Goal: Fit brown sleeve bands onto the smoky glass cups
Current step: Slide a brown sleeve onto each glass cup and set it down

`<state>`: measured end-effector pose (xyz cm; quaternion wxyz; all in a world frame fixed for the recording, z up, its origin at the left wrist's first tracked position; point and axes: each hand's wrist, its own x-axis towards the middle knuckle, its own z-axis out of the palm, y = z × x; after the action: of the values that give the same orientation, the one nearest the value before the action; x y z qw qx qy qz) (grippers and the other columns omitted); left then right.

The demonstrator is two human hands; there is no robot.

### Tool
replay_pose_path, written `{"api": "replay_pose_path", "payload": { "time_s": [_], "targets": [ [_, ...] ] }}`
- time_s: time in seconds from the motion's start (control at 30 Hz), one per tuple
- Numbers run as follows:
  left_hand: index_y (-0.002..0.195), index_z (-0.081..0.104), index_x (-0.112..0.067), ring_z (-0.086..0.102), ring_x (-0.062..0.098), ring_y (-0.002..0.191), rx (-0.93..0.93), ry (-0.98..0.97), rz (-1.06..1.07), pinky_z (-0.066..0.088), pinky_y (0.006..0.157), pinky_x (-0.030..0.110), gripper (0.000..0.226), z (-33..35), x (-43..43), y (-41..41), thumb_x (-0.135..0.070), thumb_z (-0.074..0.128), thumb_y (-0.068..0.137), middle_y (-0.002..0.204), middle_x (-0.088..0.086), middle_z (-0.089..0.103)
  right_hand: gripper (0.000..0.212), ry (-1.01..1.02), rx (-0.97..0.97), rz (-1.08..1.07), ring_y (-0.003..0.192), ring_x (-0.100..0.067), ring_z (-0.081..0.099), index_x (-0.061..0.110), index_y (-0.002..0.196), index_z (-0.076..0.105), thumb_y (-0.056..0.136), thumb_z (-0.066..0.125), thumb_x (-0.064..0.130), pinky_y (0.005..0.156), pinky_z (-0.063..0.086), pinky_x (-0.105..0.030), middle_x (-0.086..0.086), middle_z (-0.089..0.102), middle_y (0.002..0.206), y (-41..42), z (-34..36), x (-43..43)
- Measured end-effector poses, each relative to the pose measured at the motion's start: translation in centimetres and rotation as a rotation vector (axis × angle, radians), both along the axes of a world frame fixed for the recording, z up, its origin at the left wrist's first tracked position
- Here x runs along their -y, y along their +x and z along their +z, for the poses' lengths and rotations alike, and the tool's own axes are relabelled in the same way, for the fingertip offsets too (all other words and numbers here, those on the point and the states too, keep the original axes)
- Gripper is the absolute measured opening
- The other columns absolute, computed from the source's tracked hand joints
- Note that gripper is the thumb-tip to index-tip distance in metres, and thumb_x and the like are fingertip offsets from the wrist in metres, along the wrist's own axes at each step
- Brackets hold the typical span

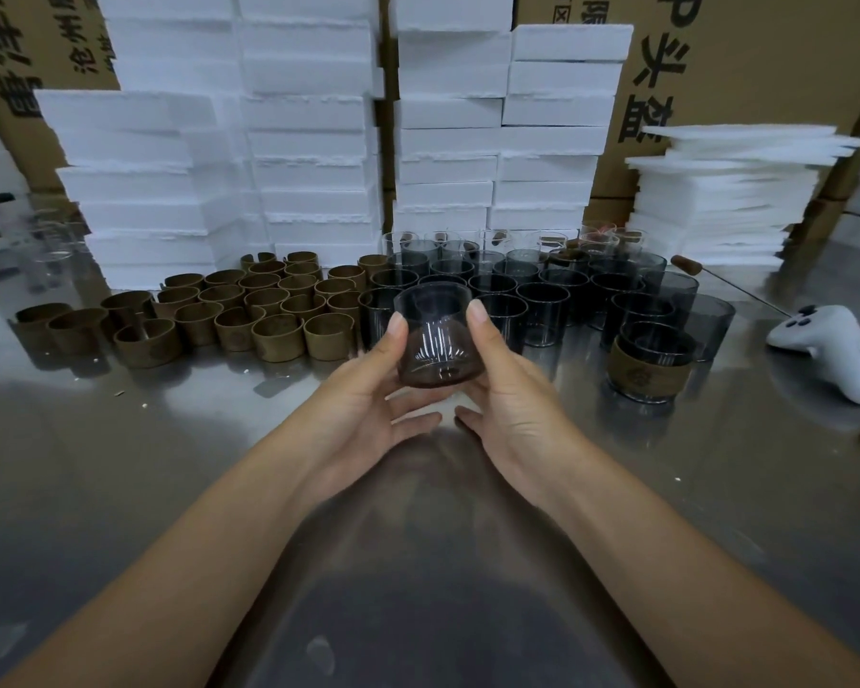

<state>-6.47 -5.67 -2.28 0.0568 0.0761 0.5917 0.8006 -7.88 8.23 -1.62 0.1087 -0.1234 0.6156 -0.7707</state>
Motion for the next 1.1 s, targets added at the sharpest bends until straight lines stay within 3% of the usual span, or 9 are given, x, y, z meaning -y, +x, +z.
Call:
{"api": "replay_pose_path", "payload": {
  "time_s": [0.1,0.27,0.4,0.53,0.63,0.7,0.87,1.0,1.1],
  "targets": [
    [0.103,0.073,-0.03,0.069,0.008,0.095,-0.055,-0.055,0.187,0.046,0.086,0.032,0.047,-0.2,-0.06,-0.23,-0.059,0.068,0.066,0.105,-0.004,0.073,0.046,0.023,-0.053,-0.033,0.107,-0.003,0.06,0.042,0.094,0.073,0.062,0.056,0.069,0.091,0.04,-0.031,0.016,0.073,0.102,-0.16,-0.15,-0.19],
    [0.111,0.068,-0.023,0.068,0.01,0.094,-0.09,-0.021,0.218,0.05,0.083,0.029,0.047,-0.21,-0.44,-0.04,-0.047,0.072,0.071,0.103,-0.002,0.073,0.051,-0.088,-0.128,-0.101,0.087,0.006,0.067,0.028,0.117,0.067,0.069,0.068,0.045,0.066,0.048,-0.006,0.016,0.074,0.094,0.11,0.04,-0.3],
    [0.11,0.065,-0.019,0.068,0.011,0.098,-0.099,0.001,0.291,0.055,0.075,0.024,0.06,-0.32,-0.79,-0.1,-0.04,0.08,0.055,0.097,-0.003,0.074,0.07,-0.105,-0.133,-0.105,0.09,0.008,0.066,0.026,0.129,0.059,0.063,0.074,0.041,0.065,0.048,-0.003,0.017,0.074,0.097,0.23,0.12,-0.15],
    [0.112,0.063,-0.017,0.066,0.02,0.106,-0.088,0.04,0.244,0.054,0.082,0.026,0.056,-0.32,-0.44,-0.01,-0.037,0.072,0.061,0.106,0.004,0.072,0.071,-0.123,-0.117,-0.132,0.082,0.002,0.069,0.027,0.122,0.064,0.055,0.075,0.045,0.065,0.049,-0.009,0.013,0.074,0.089,-0.05,0.2,-0.22],
    [0.115,0.065,-0.015,0.065,0.023,0.108,-0.11,0.051,0.171,0.054,0.089,0.027,0.069,-0.19,-0.24,0.2,-0.049,0.08,0.057,0.113,0.009,0.07,0.071,-0.13,-0.072,-0.135,0.078,0.0,0.067,0.03,0.114,0.068,0.047,0.073,0.054,0.065,0.047,-0.016,0.011,0.073,0.091,-0.4,0.43,-0.6],
    [0.115,0.067,-0.017,0.066,0.021,0.105,-0.131,0.068,0.117,0.054,0.089,0.026,0.08,-0.11,-0.12,0.19,-0.054,0.087,0.047,0.115,0.01,0.069,0.069,-0.156,-0.044,-0.1,0.075,-0.001,0.066,0.029,0.115,0.068,0.051,0.071,0.054,0.062,0.047,-0.015,0.007,0.072,0.096,-0.48,0.56,-0.84],
    [0.106,0.074,-0.024,0.068,0.019,0.104,-0.156,0.131,-0.009,0.054,0.085,0.024,0.057,-0.16,-0.01,0.25,-0.052,0.083,0.057,0.113,0.006,0.071,0.059,-0.201,-0.035,-0.043,0.071,-0.002,0.066,0.023,0.113,0.069,0.061,0.069,0.052,0.06,0.049,-0.016,0.005,0.074,0.09,-0.48,0.53,-0.8],
    [0.107,0.074,-0.025,0.067,0.017,0.105,-0.141,0.13,-0.003,0.053,0.089,0.027,0.06,-0.19,0.13,0.11,-0.055,0.084,0.055,0.113,0.005,0.071,0.034,-0.096,-0.127,-0.041,0.077,0.002,0.067,0.031,0.08,0.078,0.069,0.058,0.057,0.068,0.047,-0.013,0.009,0.075,0.083,-0.05,0.53,-0.28],
    [0.102,0.075,-0.027,0.068,0.014,0.1,-0.132,0.114,0.047,0.054,0.089,0.027,0.064,-0.28,0.18,0.05,-0.058,0.086,0.048,0.108,0.003,0.073,0.033,-0.144,-0.17,-0.061,0.082,0.001,0.068,0.025,0.082,0.077,0.073,0.058,0.05,0.07,0.048,-0.009,0.008,0.075,0.085,0.05,0.45,-0.17]
  ]
}}
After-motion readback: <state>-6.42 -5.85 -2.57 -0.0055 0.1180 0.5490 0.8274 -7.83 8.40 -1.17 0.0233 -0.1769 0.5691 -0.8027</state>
